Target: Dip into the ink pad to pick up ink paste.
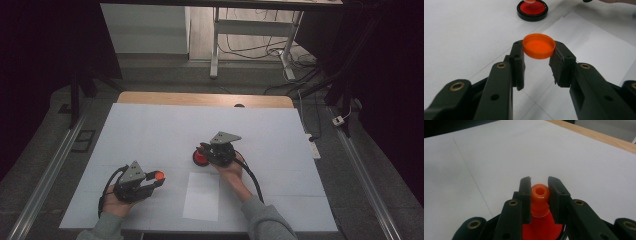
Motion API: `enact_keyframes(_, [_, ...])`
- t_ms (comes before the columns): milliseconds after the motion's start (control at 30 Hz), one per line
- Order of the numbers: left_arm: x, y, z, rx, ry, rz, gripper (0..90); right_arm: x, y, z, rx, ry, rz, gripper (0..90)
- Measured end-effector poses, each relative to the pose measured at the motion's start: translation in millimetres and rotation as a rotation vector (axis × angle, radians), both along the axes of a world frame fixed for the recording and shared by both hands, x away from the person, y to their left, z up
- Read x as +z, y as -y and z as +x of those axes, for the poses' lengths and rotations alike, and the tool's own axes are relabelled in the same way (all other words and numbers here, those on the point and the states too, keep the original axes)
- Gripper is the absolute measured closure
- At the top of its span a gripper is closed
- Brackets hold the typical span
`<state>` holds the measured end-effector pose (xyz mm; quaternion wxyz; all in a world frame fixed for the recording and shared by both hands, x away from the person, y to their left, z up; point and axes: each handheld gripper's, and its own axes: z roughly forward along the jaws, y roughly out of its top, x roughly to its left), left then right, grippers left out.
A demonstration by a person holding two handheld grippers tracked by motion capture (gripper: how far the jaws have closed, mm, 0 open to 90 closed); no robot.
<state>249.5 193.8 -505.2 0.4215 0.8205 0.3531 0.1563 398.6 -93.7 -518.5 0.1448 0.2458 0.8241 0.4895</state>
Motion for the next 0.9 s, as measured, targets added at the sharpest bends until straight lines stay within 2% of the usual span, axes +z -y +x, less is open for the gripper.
enact_keyframes(233, [-0.4,0.1,0.2,-0.001,-0.002,0.002,65.2,-4.7,-1.1,2.8,-0.01,-0.004,-0.034,72.8])
enact_keyframes(367, [-0.4,0.0,0.3,-0.002,-0.003,0.002,65.2,-8.3,-1.4,5.4,-0.012,-0.025,-0.043,72.9])
enact_keyframes(533, [-0.7,0.8,-0.2,0.001,-0.002,0.003,65.1,-8.6,-2.5,3.7,-0.017,-0.014,-0.056,73.0])
enact_keyframes(900, [0.0,1.2,-0.7,-0.001,-0.001,0.003,65.2,-10.2,-2.8,2.3,-0.03,-0.011,-0.05,73.1])
